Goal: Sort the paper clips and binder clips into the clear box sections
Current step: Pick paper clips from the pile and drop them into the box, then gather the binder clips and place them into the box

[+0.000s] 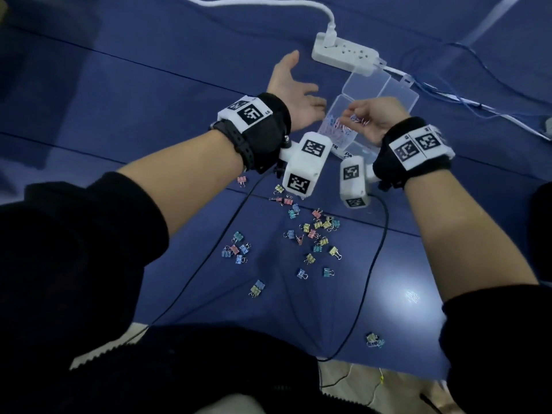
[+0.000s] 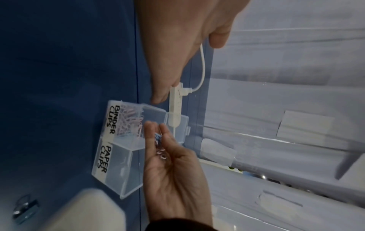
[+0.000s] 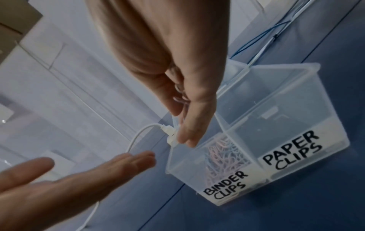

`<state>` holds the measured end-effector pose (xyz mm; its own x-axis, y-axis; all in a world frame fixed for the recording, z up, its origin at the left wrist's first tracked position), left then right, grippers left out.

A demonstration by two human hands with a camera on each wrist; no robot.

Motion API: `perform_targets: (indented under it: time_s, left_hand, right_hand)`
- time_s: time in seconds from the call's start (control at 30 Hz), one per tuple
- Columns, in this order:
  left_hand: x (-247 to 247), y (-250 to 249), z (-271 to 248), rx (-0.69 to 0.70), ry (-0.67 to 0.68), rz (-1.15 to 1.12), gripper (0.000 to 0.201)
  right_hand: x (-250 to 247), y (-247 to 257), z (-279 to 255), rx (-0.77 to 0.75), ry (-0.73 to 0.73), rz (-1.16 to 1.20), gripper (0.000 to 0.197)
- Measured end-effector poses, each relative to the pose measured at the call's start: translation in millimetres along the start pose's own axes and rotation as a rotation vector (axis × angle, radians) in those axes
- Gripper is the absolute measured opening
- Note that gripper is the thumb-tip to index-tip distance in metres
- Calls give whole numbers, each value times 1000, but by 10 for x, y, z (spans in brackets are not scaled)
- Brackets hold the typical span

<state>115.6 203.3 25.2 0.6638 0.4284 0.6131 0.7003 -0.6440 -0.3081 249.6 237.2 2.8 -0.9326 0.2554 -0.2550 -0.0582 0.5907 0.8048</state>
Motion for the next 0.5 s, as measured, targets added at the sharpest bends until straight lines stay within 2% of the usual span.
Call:
perform_targets:
  time_s: [0.1, 0.17, 0.2, 0.23, 0.27, 0.33, 0.37, 0.43, 0.5]
  left_hand:
    - [-83, -45, -11, 64, -70, 102, 55]
    - [-215, -106, -53, 174, -177, 322, 25]
    - [-296, -141, -72, 239, -224, 463, 18]
    - [-387, -174, -93, 306, -256, 624, 20]
    - [-475, -204, -116, 375, -272, 818, 21]
    - [-667, -234, -146, 508, -286, 1302, 15]
    - [-794, -234, -149, 543, -303, 1559, 19]
    - [-1101, -190, -124, 511, -330, 1959, 42]
    - [-1315, -133, -113, 488, -308, 2118, 59]
  right_hand:
    - [110, -11, 70, -20, 20, -230, 27]
    - [135, 14, 73, -26, 6, -282, 22]
    - [149, 33, 87, -32, 4, -287, 14]
    - [152, 52, 85, -37, -2, -301, 9]
    - [154, 53, 108, -38, -6, -327, 17]
    - [179, 65, 76, -46, 9, -369, 16]
    - [184, 73, 35, -53, 12, -395, 14]
    - [171, 97, -28, -95, 7, -446, 14]
    - [141, 144, -110, -202, -17, -507, 17]
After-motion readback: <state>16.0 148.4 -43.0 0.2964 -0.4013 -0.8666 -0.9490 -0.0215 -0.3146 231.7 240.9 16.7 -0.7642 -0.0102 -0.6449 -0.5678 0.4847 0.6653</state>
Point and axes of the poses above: each hand's wrist, its own z-axis towards the middle knuckle, its own x-axis out of the palm, y = z × x, the point moved 8 cm from there along z, towards the middle knuckle, and after that the axes turned 11 degrees about -y, right-handed, at the moved point
